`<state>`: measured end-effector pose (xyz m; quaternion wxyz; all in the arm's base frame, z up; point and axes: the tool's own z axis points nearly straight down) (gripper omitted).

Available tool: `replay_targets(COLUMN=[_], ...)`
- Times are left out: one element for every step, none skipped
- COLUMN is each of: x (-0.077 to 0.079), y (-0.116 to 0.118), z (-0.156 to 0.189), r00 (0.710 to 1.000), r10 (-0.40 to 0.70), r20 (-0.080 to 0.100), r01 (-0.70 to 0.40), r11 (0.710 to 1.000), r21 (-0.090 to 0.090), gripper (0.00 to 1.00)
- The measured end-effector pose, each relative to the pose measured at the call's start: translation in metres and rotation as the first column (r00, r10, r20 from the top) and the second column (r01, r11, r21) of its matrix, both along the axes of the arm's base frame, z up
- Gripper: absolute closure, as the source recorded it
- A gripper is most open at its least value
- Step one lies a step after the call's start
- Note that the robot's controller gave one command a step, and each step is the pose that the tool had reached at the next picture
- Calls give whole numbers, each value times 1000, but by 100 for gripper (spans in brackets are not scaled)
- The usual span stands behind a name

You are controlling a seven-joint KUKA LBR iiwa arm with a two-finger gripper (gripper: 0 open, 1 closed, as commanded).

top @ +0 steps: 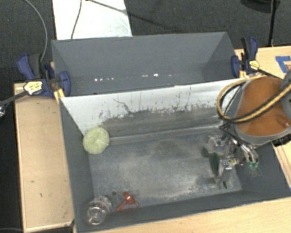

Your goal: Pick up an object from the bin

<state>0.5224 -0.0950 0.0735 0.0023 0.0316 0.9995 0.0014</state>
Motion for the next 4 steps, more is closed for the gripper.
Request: replay_targets(x=[0, 2, 2, -4], y=[-25, -45, -45, -49], z=[-2, -3, -3, 76], r00=[996, 996, 996, 994], r10=[-88, -87, -88, -108], r20=[4, 3, 3, 4], r01=[88, 87, 88, 108], r11=[996, 996, 996, 994], r21=[1, 1, 1, 1], gripper=[0, 100, 100, 100])
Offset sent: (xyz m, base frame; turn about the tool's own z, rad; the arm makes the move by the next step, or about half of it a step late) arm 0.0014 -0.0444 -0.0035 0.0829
